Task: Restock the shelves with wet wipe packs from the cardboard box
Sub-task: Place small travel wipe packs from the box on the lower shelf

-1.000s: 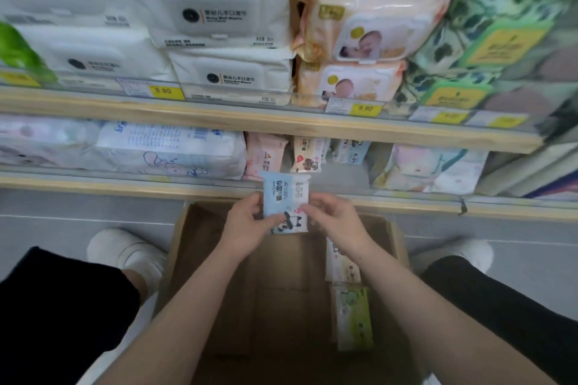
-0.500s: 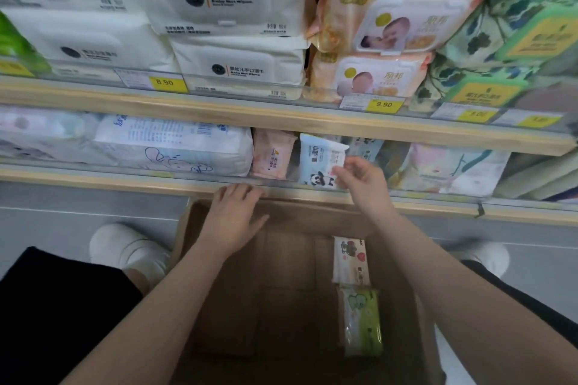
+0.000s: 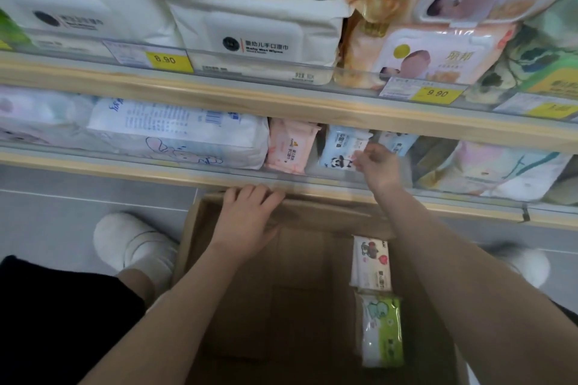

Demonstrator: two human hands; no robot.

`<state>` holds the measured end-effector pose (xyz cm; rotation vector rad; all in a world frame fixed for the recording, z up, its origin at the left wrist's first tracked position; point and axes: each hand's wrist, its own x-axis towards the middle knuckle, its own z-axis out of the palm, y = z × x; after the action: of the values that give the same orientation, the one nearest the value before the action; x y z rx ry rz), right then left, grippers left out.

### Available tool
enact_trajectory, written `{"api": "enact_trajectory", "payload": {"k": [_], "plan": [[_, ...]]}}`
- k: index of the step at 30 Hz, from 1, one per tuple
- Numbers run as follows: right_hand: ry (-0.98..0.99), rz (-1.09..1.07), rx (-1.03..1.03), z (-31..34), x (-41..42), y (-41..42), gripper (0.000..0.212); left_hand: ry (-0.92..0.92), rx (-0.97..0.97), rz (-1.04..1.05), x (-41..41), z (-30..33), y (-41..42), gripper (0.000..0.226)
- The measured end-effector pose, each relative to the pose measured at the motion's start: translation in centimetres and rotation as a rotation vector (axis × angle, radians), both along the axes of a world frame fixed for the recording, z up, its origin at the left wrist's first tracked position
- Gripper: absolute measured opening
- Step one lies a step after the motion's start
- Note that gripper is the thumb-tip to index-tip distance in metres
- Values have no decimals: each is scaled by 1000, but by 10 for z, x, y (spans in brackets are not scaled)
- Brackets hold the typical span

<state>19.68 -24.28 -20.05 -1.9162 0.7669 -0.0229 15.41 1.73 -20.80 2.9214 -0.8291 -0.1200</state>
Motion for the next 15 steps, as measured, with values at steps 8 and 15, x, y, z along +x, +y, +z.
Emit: {"api": "enact_trajectory", "payload": {"k": [8,15], "plan": [[9,30,36,12,-11,-6,37,59,20,-1,0,8,-2,51],[-60,161,-207,63,-91,-23,27,125,-11,81,-13,29,-26,44]]}}
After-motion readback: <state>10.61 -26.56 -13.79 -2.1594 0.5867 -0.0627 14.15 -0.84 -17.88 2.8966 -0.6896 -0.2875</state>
